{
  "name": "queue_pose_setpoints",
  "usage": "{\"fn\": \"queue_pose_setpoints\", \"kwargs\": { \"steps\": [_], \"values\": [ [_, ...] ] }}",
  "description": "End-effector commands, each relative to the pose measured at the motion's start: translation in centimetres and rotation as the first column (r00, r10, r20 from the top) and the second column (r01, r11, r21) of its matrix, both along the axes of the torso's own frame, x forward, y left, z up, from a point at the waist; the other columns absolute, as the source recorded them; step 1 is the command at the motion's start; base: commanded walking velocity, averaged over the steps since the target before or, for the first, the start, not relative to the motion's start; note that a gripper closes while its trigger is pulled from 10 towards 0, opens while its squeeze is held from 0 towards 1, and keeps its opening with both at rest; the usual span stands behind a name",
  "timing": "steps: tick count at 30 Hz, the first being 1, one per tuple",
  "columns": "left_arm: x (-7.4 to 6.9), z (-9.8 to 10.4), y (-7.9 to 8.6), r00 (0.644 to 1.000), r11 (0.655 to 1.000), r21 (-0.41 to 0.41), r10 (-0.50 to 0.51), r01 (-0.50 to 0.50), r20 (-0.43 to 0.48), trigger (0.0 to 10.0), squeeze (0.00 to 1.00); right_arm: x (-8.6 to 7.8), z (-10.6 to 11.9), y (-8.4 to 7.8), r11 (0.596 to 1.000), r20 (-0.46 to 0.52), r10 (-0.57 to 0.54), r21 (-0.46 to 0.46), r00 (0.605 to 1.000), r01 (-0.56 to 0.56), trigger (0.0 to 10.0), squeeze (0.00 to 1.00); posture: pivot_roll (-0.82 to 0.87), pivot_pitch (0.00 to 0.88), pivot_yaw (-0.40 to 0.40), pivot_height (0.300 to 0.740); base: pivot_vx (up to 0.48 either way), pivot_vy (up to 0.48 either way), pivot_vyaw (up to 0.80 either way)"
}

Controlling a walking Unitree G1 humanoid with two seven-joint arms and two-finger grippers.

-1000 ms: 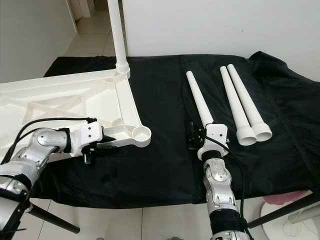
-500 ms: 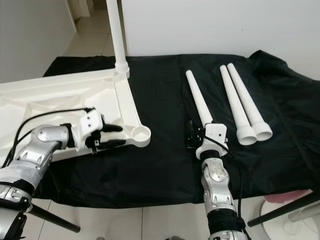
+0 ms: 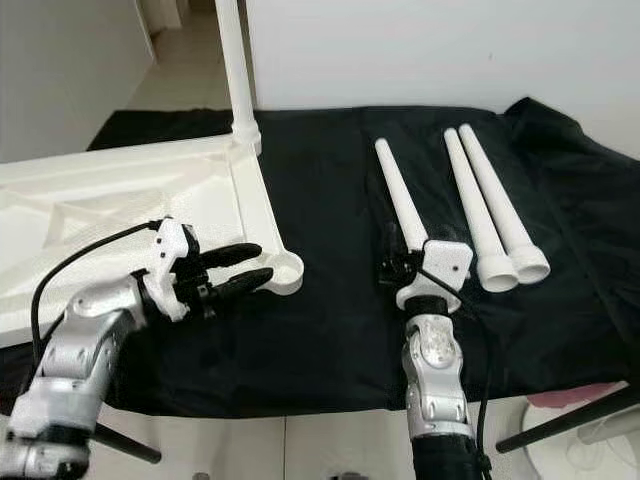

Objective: Building children table

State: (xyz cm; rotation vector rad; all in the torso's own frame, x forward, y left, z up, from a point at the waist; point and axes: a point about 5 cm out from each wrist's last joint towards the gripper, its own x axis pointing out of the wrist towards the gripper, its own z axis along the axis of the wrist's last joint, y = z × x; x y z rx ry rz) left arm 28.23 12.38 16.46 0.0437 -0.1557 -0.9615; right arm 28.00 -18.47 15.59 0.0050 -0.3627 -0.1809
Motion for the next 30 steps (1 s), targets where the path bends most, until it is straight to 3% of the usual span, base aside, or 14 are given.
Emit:
{"fn": "queue_pose_setpoints", "kwargs": {
  "steps": [1,6,15,18,24,30],
  "values": [
    [0.6,0.3,1.1,0.956,0.956,-0.033,0.292,-0.292,0.003,10.0,0.00,-0.3,-0.2,-0.7,0.999,-0.023,-0.044,0.002,0.999,0.044,10.0,0.00,0.02,0.018,-0.001,0.740,0.000,0.000,0.00],
    [-0.6,1.2,-0.3,0.949,0.948,-0.102,0.309,-0.301,0.069,10.0,0.00,-0.7,-0.8,-2.1,0.996,-0.068,-0.092,0.000,0.993,0.092,10.0,0.00,0.02,0.015,-0.013,0.740,0.000,0.000,0.00],
    [-1.9,0.6,-2.9,0.977,0.981,-0.032,0.191,-0.189,0.089,10.0,0.00,-1.2,-1.5,-3.4,0.997,-0.122,-0.071,-0.006,0.990,0.070,10.0,0.00,0.00,0.003,-0.023,0.740,0.000,0.000,0.00],
    [-2.2,0.2,-4.2,0.985,0.987,-0.002,0.161,-0.162,0.064,10.0,0.00,-1.5,-3.0,-4.5,1.000,-0.203,-0.021,0.006,0.979,0.022,10.0,0.00,-0.01,0.001,-0.021,0.740,0.000,0.000,0.00],
    [-2.4,0.0,-4.7,0.985,0.988,0.009,0.155,-0.156,0.070,10.0,0.00,-1.4,-3.7,-5.1,1.000,-0.241,0.016,0.016,0.970,-0.012,10.0,0.00,-0.02,0.002,-0.015,0.740,0.000,0.000,0.00],
    [-2.3,0.0,-5.3,0.988,0.990,0.032,0.131,-0.134,0.086,10.0,0.00,-0.5,-4.4,-5.7,0.992,-0.297,0.125,0.006,0.947,-0.129,10.0,0.00,-0.02,0.001,-0.016,0.740,0.000,0.000,0.00]
  ]
}}
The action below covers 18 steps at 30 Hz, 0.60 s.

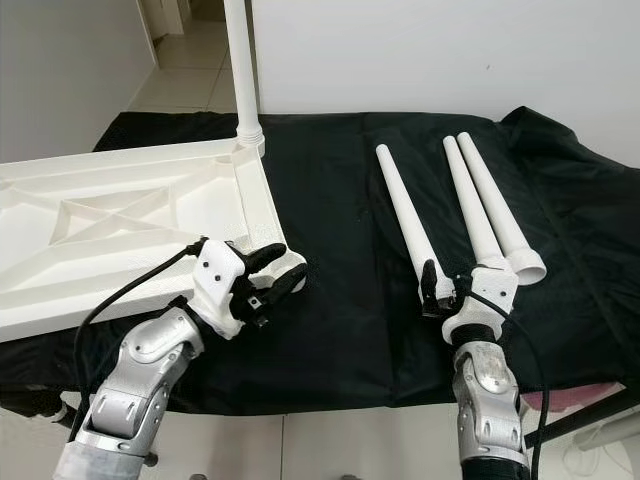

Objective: Building children table

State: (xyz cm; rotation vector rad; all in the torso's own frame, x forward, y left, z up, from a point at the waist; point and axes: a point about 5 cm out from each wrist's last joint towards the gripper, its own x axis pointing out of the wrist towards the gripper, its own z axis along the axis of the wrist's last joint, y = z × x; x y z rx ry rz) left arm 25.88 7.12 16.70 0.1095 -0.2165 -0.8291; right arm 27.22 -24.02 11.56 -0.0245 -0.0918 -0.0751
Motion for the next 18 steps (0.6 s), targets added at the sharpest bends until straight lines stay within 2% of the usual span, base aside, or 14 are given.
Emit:
{"fn": "queue_pose_setpoints", "kwargs": {
  "steps": [1,6,9,14,18],
  "values": [
    [0.1,-0.2,-0.2,1.000,1.000,0.023,-0.001,0.000,0.004,10.0,0.00,0.6,-0.4,-0.5,0.999,-0.039,0.041,0.010,0.998,-0.040,10.0,0.00,-0.02,0.000,-0.017,0.740,0.000,0.000,0.00],
    [0.4,0.0,-0.2,1.000,1.000,0.022,0.005,-0.005,0.014,10.0,0.00,1.1,-0.7,-0.7,0.996,-0.068,0.084,0.003,0.994,-0.084,10.0,0.00,-0.02,0.000,-0.022,0.740,0.000,0.000,0.00],
    [0.8,0.3,-0.2,1.000,1.000,0.013,0.023,-0.023,0.021,10.0,0.00,1.6,-1.5,-0.2,0.989,-0.101,0.146,0.004,0.984,-0.146,10.0,0.00,-0.01,0.004,-0.027,0.740,0.000,0.000,0.00],
    [0.9,0.4,-0.3,0.999,1.000,0.010,0.027,-0.027,0.022,10.0,0.00,2.0,-2.0,0.3,0.986,-0.116,0.169,0.015,0.979,-0.168,10.0,0.00,-0.01,0.004,-0.029,0.740,0.000,0.000,0.00],
    [1.2,0.6,-0.3,0.999,0.999,0.010,0.035,-0.035,0.028,10.0,0.00,2.8,-2.7,1.4,0.979,-0.130,0.203,0.032,0.970,-0.201,9.8,0.00,0.00,0.000,-0.032,0.740,0.000,0.000,0.00]
  ]
}}
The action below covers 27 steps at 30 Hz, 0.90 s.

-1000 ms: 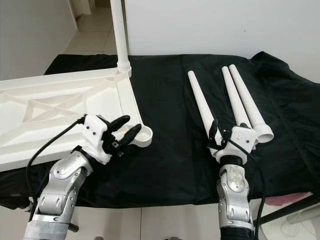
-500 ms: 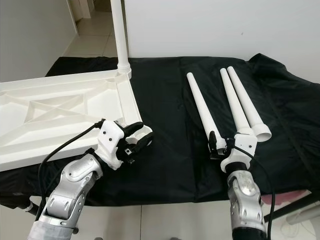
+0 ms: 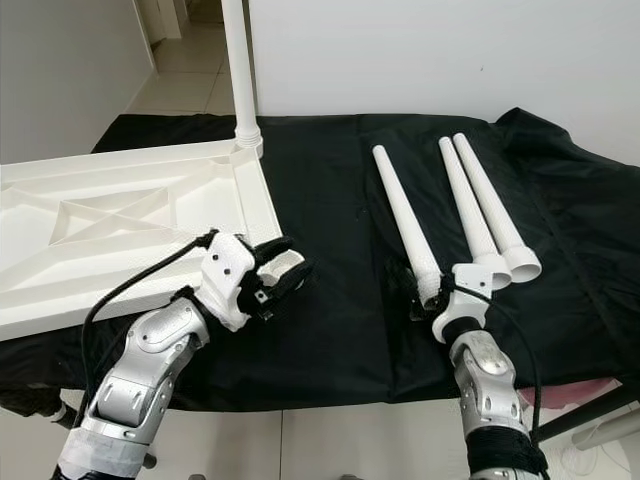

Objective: Building children table

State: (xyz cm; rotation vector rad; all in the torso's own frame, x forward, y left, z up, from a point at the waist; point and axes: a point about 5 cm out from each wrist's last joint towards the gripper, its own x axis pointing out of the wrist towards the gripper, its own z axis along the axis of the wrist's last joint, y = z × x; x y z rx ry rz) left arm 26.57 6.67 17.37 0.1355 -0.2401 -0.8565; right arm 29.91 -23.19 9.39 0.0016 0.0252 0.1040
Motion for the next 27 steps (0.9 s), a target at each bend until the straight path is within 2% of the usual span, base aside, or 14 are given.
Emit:
{"fn": "queue_pose_setpoints", "kwargs": {
  "steps": [1,2,3,5,6,9,10,19,20,21,24,25,27],
  "values": [
    [0.6,0.0,0.1,0.998,0.998,-0.006,0.062,-0.062,0.000,10.0,0.00,0.3,-0.6,0.8,0.999,-0.017,0.036,-0.007,0.999,-0.036,7.4,0.00,0.00,0.000,-0.032,0.740,0.000,0.000,0.00],
    [0.6,0.0,0.1,0.998,0.998,-0.006,0.062,-0.062,0.000,10.0,0.00,0.3,-0.6,0.8,0.999,-0.017,0.036,-0.007,0.999,-0.036,7.4,0.00,0.00,0.000,-0.032,0.740,0.000,0.000,0.00],
    [0.6,0.0,0.1,0.998,0.998,-0.004,0.060,-0.060,0.002,10.0,0.00,0.5,-0.7,1.0,0.999,-0.018,0.040,-0.007,0.999,-0.040,5.8,0.00,0.00,0.000,-0.032,0.740,0.000,0.000,0.00],
    [0.7,0.1,0.2,0.998,0.998,-0.002,0.060,-0.060,0.004,10.0,0.00,0.7,-0.8,1.2,0.999,-0.021,0.041,0.005,0.999,-0.041,3.4,0.00,0.00,0.000,-0.032,0.740,0.000,0.000,0.00],
    [0.7,0.1,0.2,0.998,0.998,-0.001,0.059,-0.059,0.006,10.0,0.00,0.7,-0.9,1.3,0.999,-0.026,0.046,0.006,0.999,-0.046,1.2,0.00,0.01,0.000,-0.033,0.740,0.000,0.000,0.00],
    [0.8,0.1,0.2,0.998,0.998,0.000,0.058,-0.058,0.007,10.0,0.00,0.8,-1.0,1.4,0.999,-0.029,0.051,0.006,0.998,-0.051,1.2,0.00,0.01,0.000,-0.033,0.740,0.000,0.000,0.00],
    [0.8,0.2,0.2,0.998,0.998,-0.001,0.057,-0.057,0.006,10.0,0.00,0.8,-1.2,1.5,0.999,-0.035,0.053,0.013,0.998,-0.053,0.0,0.00,0.01,0.000,-0.034,0.740,0.000,0.000,0.00],
    [1.0,0.1,0.2,0.998,0.998,-0.006,0.059,-0.059,-0.006,10.0,0.00,0.6,-2.2,2.2,0.997,-0.065,0.067,0.034,0.996,-0.064,0.0,0.00,0.01,0.000,-0.038,0.740,0.000,0.000,0.00],
    [1.1,0.1,0.1,0.998,0.998,-0.017,0.057,-0.057,-0.022,10.0,0.00,0.6,-2.3,2.5,0.998,-0.065,0.057,0.029,0.996,-0.055,8.2,0.00,0.01,0.000,-0.038,0.740,0.000,0.000,0.00],
    [1.2,0.1,0.1,0.998,0.998,-0.029,0.054,-0.055,-0.039,10.0,0.00,0.7,-2.3,2.7,0.999,-0.061,0.048,0.022,0.997,-0.047,10.0,0.00,0.01,0.000,-0.038,0.740,0.000,0.000,0.00],
    [1.2,0.1,0.0,0.997,0.998,-0.040,0.048,-0.051,-0.054,10.0,0.00,0.7,-2.3,2.9,0.999,-0.055,0.042,0.014,0.998,-0.041,10.0,0.00,0.01,0.000,-0.038,0.740,0.000,0.000,0.00],
    [1.5,-0.3,-0.3,0.997,0.999,-0.004,0.045,-0.045,-0.070,10.0,0.00,0.7,-1.6,4.6,0.998,0.006,0.056,-0.024,0.998,-0.056,10.0,0.00,0.00,0.000,-0.034,0.740,0.000,0.000,0.00],
    [1.7,-0.5,-0.4,0.997,0.998,0.024,0.052,-0.051,-0.064,10.0,0.00,0.6,-1.3,5.3,0.998,0.039,0.052,-0.040,0.998,-0.051,10.0,0.00,0.00,0.000,-0.034,0.740,0.000,0.000,0.00]
  ]
}}
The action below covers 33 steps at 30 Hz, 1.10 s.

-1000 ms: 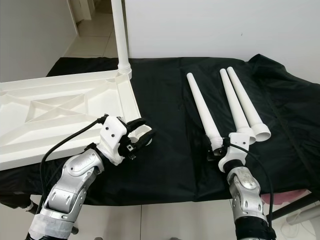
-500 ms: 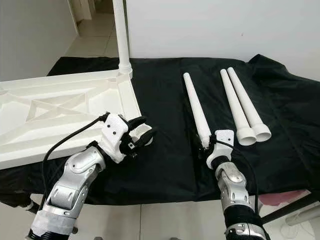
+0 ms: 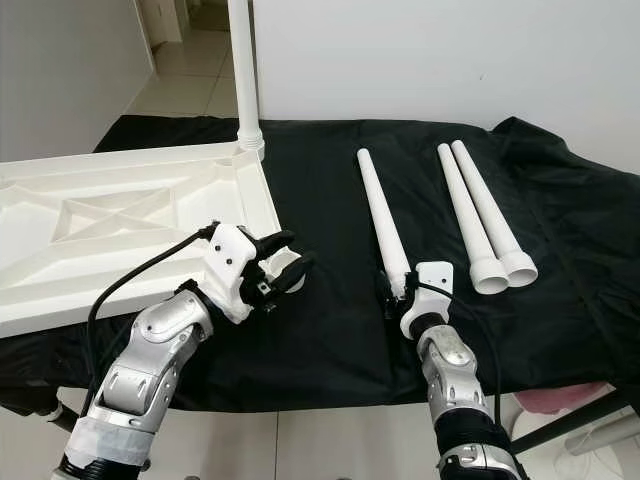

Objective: Building children table

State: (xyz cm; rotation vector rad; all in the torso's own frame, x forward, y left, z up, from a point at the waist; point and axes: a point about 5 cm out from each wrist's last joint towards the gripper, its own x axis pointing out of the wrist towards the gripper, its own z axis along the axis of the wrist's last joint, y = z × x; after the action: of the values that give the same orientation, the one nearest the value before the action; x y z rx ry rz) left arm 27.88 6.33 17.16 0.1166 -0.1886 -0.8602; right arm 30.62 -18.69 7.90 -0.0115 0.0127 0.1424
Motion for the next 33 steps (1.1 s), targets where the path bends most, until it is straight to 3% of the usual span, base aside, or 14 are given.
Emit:
{"fn": "queue_pose_setpoints", "kwargs": {
  "steps": [1,3,6,7,8,12,13,19,20,24,27,28,33],
  "values": [
    [0.4,-0.3,-0.1,0.999,0.998,0.020,0.052,-0.052,-0.011,10.0,0.00,-0.1,0.2,0.7,1.000,0.027,0.014,-0.027,1.000,-0.013,10.0,0.00,0.00,0.000,-0.034,0.740,0.000,0.000,0.00],
    [0.6,0.0,-0.6,0.999,1.000,-0.016,-0.027,0.026,-0.044,10.0,0.00,0.2,1.1,1.3,1.000,0.074,-0.022,-0.020,0.997,0.024,10.0,0.00,0.00,0.000,-0.035,0.740,0.000,0.000,0.00],
    [0.7,0.2,-0.8,0.996,0.998,-0.036,-0.061,0.059,-0.062,10.0,0.00,0.3,1.4,1.2,0.999,0.092,-0.035,-0.019,0.995,0.037,10.0,0.00,0.00,0.000,-0.033,0.740,0.000,0.000,0.00],
    [1.0,0.4,-0.8,0.991,0.994,-0.070,-0.094,0.088,-0.092,10.0,1.00,0.3,2.2,1.3,0.999,0.142,-0.052,0.002,0.989,0.052,10.0,0.00,-0.01,0.000,-0.031,0.740,0.000,0.000,0.00],
    [1.3,0.8,-0.9,0.987,0.990,-0.096,-0.117,0.107,-0.112,10.0,1.00,0.3,3.1,1.4,0.998,0.193,-0.058,0.020,0.979,0.055,10.0,0.00,-0.01,0.000,-0.030,0.740,0.000,0.000,0.00],
    [1.5,1.0,-0.9,0.983,0.986,-0.113,-0.133,0.119,-0.123,10.0,1.00,0.3,3.6,1.5,0.998,0.227,-0.062,0.031,0.972,0.056,10.0,0.00,-0.01,0.000,-0.030,0.740,0.000,0.000,0.00],
    [2.3,2.1,-0.8,0.968,0.973,-0.178,-0.181,0.150,-0.173,10.0,1.00,0.0,5.0,2.1,0.999,0.321,-0.053,0.025,0.946,0.048,10.0,0.00,-0.01,0.000,-0.026,0.740,0.000,0.000,0.00],
    [3.6,3.5,-0.7,0.948,0.960,-0.239,-0.202,0.143,-0.246,10.0,0.99,-0.5,6.2,3.1,0.999,0.395,-0.038,0.004,0.918,0.040,10.0,0.00,-0.02,0.000,-0.026,0.740,0.000,0.000,0.00],
    [4.4,4.5,-0.8,0.923,0.946,-0.293,-0.233,0.142,-0.305,10.0,0.00,-0.6,7.0,3.8,1.000,0.431,-0.025,-0.004,0.902,0.030,10.0,0.00,-0.02,0.000,-0.026,0.740,0.000,0.000,0.00],
    [5.1,5.4,-0.8,0.895,0.927,-0.343,-0.275,0.150,-0.352,10.0,0.00,-0.6,8.0,4.3,0.999,0.473,-0.013,-0.020,0.881,0.025,10.0,0.00,-0.02,0.000,-0.024,0.740,0.000,0.000,0.00],
    [6.1,7.4,-0.4,0.879,0.876,-0.451,-0.343,0.171,-0.333,10.0,0.00,-0.3,9.7,4.8,0.999,0.537,0.002,-0.039,0.843,0.022,10.0,0.00,-0.02,0.000,-0.024,0.740,0.000,0.000,0.00],
    [6.1,7.4,-0.4,0.879,0.876,-0.451,-0.343,0.171,-0.333,10.0,0.00,-0.3,9.7,4.8,0.999,0.537,0.002,-0.039,0.843,0.022,10.0,0.00,-0.02,0.000,-0.024,0.740,0.000,0.000,0.00],
    [7.1,9.3,-0.5,0.856,0.859,-0.461,-0.399,0.222,-0.330,10.0,0.00,-0.2,12.8,6.0,0.994,0.639,0.077,-0.108,0.765,-0.009,10.0,0.00,-0.03,0.000,-0.022,0.740,0.000,0.000,0.00]
  ]
}}
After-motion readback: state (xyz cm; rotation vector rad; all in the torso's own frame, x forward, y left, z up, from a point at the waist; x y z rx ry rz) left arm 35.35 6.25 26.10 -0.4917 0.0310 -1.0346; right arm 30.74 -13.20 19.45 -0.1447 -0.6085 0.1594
